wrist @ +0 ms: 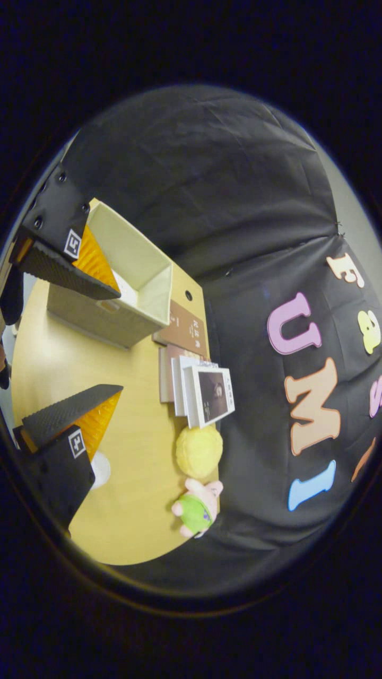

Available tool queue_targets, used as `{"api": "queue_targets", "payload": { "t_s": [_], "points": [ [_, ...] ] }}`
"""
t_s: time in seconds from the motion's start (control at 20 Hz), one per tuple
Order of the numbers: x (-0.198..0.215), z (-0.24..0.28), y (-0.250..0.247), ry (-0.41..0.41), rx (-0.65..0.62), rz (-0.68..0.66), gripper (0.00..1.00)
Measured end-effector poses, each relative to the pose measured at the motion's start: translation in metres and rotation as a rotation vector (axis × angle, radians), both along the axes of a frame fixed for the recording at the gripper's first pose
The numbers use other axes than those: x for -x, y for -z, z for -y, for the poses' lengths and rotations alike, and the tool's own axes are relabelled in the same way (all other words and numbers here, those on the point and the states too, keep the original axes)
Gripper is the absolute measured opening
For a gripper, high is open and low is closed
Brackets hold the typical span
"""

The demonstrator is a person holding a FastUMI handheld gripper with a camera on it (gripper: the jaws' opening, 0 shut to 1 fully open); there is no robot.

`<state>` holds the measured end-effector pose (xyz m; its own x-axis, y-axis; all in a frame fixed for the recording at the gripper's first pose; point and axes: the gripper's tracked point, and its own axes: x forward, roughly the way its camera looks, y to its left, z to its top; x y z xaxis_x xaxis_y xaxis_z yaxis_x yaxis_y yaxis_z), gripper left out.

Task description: Open the storage box then place both shoes into the box .Put the left shoe in first, then the right shoe, with the right side of both shoes facing outward in a uniform manner.

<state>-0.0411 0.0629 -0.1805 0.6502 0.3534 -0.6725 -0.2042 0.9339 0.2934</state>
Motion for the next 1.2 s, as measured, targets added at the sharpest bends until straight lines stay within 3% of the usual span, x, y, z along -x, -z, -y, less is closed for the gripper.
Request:
{"api": "queue_targets", "payload": {
  "t_s": [0.2,0.8,1.2],
  "points": [
    [0.007,0.053,0.009,0.047,0.081,0.009,1.0],
    [0.037,0.176,0.065,0.185,0.147,-0.101,1.0],
    [0.066,0.211,0.126,0.148,0.195,-0.227,0.99]
  ]
}}
